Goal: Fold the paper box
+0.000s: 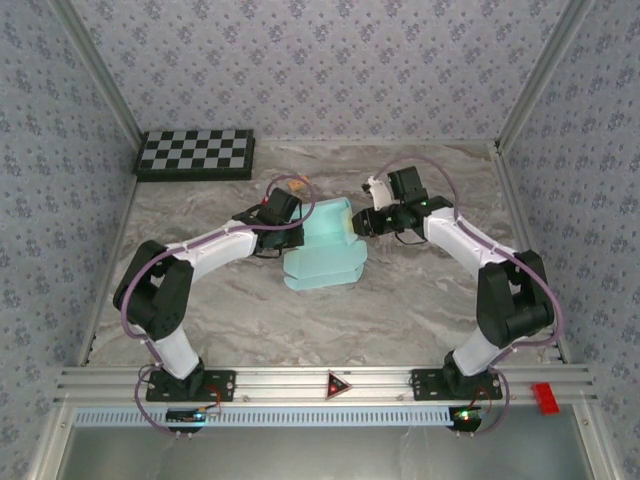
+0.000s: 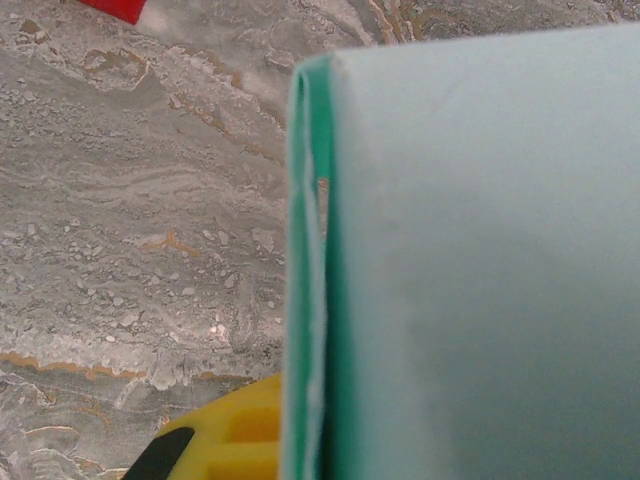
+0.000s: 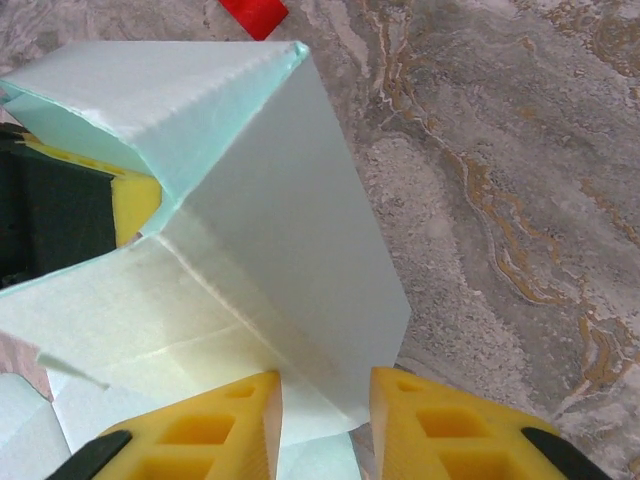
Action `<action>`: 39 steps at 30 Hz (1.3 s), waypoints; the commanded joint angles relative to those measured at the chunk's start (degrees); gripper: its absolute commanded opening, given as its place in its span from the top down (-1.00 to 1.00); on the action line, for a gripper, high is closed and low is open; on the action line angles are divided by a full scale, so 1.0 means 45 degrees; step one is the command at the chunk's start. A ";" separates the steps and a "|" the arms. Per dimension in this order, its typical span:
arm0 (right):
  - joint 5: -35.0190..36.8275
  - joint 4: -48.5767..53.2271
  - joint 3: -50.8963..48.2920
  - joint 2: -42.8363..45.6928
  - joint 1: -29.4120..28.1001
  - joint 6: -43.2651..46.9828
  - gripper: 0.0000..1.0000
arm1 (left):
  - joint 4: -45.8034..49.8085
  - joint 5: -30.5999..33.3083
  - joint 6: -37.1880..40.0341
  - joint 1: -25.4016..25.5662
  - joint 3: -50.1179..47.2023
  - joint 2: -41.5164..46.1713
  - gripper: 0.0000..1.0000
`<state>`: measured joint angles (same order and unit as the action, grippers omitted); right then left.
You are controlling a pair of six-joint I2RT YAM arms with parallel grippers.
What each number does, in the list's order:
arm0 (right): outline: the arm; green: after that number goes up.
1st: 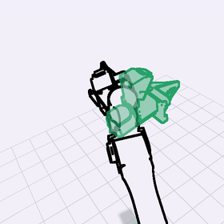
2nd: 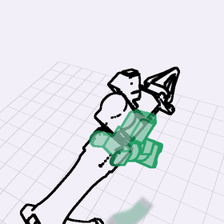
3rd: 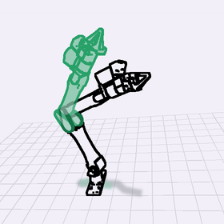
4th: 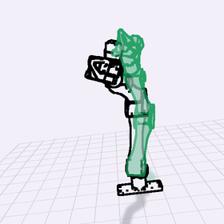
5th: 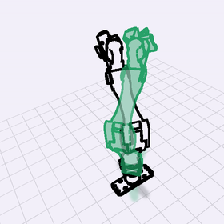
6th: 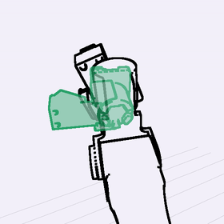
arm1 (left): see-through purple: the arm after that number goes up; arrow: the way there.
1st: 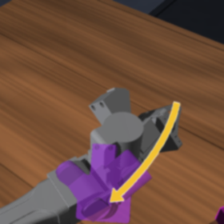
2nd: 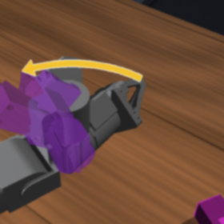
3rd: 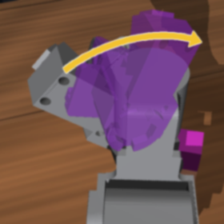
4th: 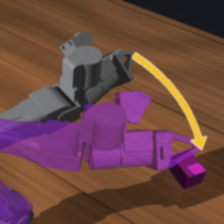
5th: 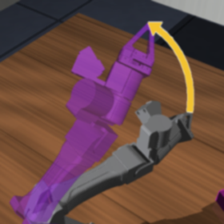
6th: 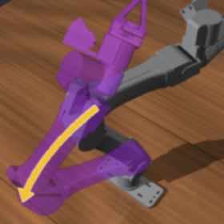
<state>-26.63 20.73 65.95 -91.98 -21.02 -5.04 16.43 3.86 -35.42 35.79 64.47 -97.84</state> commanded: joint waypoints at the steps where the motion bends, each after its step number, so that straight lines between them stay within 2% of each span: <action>1: -0.0313 0.0099 0.0420 -0.0276 -0.0168 0.0260 0.32 | -0.0237 -0.0266 0.0180 0.0130 0.0518 -0.0018 1.00; 12: 0.0649 0.0006 0.0900 -0.0670 -0.0707 0.0566 0.02 | -0.0216 -0.0466 0.0214 0.0128 0.0537 0.0200 1.00; 20: 0.2159 -0.0207 0.0767 -0.0737 -0.1199 0.1036 0.01 | 0.0122 -0.0469 0.0132 0.0124 0.0720 0.0297 1.00; 25: 0.3657 -0.0879 0.0055 -0.0506 -0.1629 0.1302 0.10 | 0.0498 -0.0349 -0.0053 0.0120 0.0869 0.0317 1.00; 39: 0.5454 -0.1435 -0.0143 -0.0699 -0.2116 0.1520 0.15 | 0.0675 -0.0633 -0.0071 0.0116 0.0966 0.0327 1.00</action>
<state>-5.67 15.05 65.45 -94.63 -30.06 1.13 19.53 2.74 -35.44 35.81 66.78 -97.84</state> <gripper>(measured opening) 0.428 0.094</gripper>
